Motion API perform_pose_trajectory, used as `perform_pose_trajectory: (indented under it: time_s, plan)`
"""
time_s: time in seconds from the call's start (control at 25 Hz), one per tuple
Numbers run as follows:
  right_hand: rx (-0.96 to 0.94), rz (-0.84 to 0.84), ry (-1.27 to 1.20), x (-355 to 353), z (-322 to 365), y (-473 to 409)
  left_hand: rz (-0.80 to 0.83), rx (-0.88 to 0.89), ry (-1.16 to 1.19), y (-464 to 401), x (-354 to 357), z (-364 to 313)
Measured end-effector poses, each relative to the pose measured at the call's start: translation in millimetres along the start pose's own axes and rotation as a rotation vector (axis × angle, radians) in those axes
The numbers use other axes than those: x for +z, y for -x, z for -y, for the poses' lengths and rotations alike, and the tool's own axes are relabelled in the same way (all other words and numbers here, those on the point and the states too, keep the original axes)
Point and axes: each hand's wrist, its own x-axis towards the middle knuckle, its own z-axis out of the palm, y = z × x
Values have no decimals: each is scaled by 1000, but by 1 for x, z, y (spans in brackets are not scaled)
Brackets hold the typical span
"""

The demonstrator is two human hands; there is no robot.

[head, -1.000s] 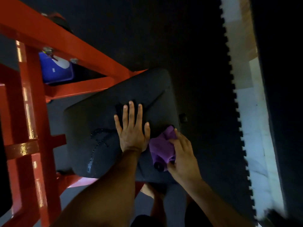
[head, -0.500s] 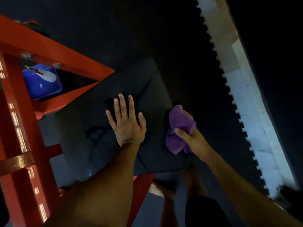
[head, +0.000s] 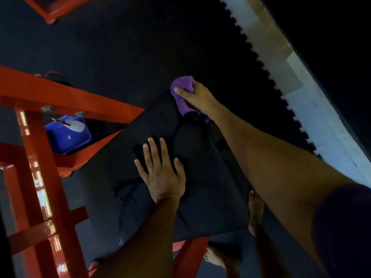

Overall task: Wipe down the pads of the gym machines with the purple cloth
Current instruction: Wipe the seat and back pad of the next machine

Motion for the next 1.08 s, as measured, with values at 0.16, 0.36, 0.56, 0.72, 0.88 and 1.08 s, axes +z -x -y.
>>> perform_pose_trajectory:
  time_s: [0.16,0.36,0.56,0.72,0.88,1.08]
  plan:
    - [-65,20,-52,-9,-44,50,7,-13,-17,0,-2,-1]
    - [-152,94,22,-22,-143,211,11,-6,-27,1,-3,-2]
    - [-131,-34,-37,-7,-114,172,1,-2,-40,1,-1,-3]
    - [-25,-77,-98,-1,-31,42,6,-16,-38,0,1,-1]
    - [-67,-13,-91,-1,-13,-1,12,-26,-40,-1,1,-3]
    - [-174,47,-44,-19,-89,100,8,-20,-42,1,-2,-2]
